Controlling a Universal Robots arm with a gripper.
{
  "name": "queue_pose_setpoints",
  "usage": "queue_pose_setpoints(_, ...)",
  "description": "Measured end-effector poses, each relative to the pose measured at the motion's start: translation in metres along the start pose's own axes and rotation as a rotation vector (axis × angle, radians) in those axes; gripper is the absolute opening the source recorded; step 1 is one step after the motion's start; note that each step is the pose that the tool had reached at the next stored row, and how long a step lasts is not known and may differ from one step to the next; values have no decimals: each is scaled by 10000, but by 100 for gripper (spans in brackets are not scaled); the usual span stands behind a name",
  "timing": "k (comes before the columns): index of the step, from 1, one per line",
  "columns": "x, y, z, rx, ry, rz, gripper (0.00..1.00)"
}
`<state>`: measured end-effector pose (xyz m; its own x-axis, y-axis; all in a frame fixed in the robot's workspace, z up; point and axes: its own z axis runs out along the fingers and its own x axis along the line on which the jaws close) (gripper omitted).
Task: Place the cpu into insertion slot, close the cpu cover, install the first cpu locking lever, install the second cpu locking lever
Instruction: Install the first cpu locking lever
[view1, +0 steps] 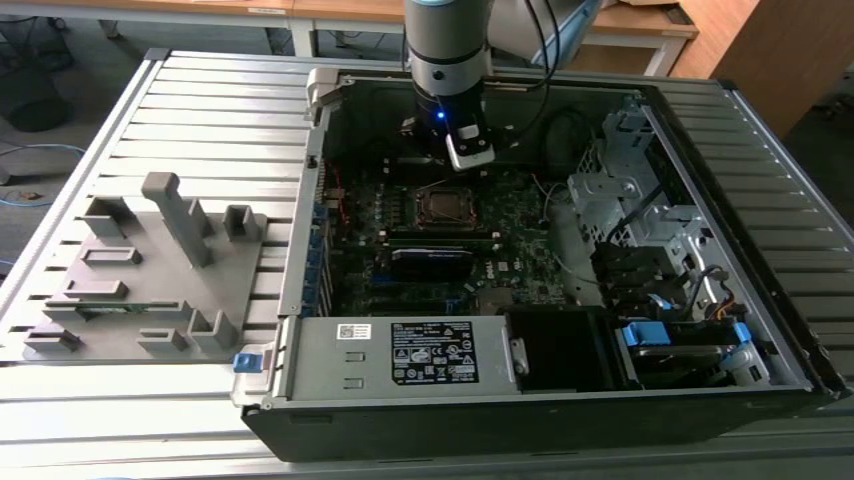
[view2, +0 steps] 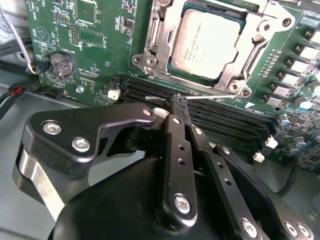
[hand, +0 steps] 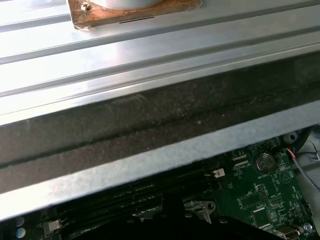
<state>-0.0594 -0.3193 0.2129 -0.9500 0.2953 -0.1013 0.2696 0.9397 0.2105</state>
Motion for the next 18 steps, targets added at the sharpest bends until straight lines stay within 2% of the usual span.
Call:
queue_pose_setpoints(4,7,-2,-1,-2,-7,7,11)
queue_pose_setpoints(8,51,-14,-4,4,-33,109,11)
queue_pose_setpoints(10,52,-15,1,21,-72,285,11)
queue_pose_setpoints(13,53,-18,11,78,-185,810,11)
queue_pose_setpoints(18,85,-11,11,88,-213,934,11)
